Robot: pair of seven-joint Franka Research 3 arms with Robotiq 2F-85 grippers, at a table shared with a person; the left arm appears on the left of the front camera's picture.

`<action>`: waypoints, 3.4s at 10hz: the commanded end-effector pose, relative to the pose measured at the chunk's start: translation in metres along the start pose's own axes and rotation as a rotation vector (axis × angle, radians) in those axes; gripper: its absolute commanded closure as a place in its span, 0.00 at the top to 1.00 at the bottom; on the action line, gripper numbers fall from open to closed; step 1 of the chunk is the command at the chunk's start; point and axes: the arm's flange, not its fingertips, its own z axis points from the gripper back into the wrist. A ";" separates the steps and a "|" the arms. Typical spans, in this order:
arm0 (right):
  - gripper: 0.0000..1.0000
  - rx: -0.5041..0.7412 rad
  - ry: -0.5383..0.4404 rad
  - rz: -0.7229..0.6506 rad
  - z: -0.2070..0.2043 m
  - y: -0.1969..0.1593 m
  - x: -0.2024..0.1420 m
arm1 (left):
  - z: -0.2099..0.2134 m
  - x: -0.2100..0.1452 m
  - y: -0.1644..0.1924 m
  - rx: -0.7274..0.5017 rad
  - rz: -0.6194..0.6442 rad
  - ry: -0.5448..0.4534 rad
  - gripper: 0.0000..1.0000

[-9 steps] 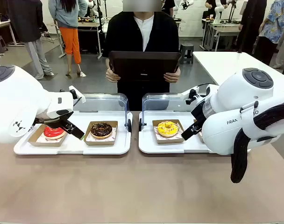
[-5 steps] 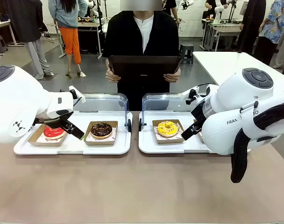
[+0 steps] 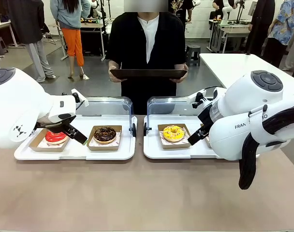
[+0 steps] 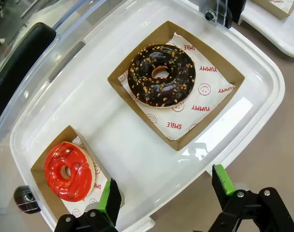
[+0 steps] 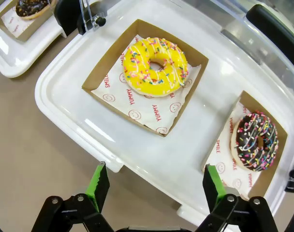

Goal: Provide the desired donut to the person.
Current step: Pick up and lift the Paper togo box containing the Donut pointed at by the person.

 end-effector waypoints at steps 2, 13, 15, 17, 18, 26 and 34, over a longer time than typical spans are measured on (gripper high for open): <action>1.00 0.000 0.000 0.000 0.000 0.000 0.000 | 0.000 0.000 0.000 0.000 0.000 0.000 1.00; 1.00 -0.072 0.027 0.039 0.233 0.006 0.013 | 0.206 0.039 0.047 -0.052 -0.103 0.048 1.00; 1.00 -0.072 0.027 0.039 0.233 0.006 0.013 | 0.206 0.039 0.047 -0.052 -0.103 0.048 1.00; 1.00 -0.099 0.028 0.033 0.236 0.007 0.014 | 0.205 0.039 0.047 -0.034 -0.093 0.045 1.00; 1.00 0.063 -0.050 0.009 0.243 -0.020 0.015 | 0.207 0.045 0.064 -0.137 -0.112 0.008 1.00; 1.00 0.802 -0.417 0.162 0.258 -0.183 -0.009 | 0.189 0.064 0.185 -0.898 -0.272 -0.286 1.00; 1.00 0.848 -0.530 0.363 0.251 -0.197 -0.035 | 0.189 0.021 0.231 -0.906 -0.368 -0.486 1.00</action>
